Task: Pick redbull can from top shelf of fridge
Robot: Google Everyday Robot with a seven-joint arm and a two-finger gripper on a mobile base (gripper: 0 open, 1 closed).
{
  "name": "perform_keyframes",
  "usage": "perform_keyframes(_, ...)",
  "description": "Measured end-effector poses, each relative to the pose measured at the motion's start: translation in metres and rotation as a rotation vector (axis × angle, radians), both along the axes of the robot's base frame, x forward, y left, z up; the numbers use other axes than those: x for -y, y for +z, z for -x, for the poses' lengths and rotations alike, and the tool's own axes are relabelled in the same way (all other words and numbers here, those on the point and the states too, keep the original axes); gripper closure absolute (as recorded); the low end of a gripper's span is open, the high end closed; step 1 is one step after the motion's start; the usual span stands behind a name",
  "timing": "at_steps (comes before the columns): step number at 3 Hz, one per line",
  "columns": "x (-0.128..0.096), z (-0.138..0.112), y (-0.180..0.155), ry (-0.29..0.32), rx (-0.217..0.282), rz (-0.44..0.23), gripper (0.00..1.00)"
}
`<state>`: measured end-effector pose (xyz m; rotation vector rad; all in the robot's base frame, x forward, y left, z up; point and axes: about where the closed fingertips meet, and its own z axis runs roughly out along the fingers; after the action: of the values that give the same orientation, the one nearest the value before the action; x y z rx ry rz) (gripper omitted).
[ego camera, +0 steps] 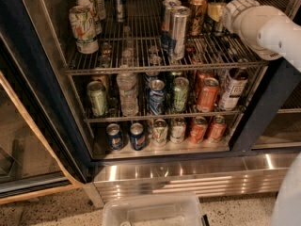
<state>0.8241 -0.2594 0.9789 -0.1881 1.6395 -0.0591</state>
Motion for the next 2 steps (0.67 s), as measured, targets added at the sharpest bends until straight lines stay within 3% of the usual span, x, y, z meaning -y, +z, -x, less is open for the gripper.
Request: perform_keyframes(2,0.002,0.0013,-0.0008,-0.01,0.0,0.002,0.79)
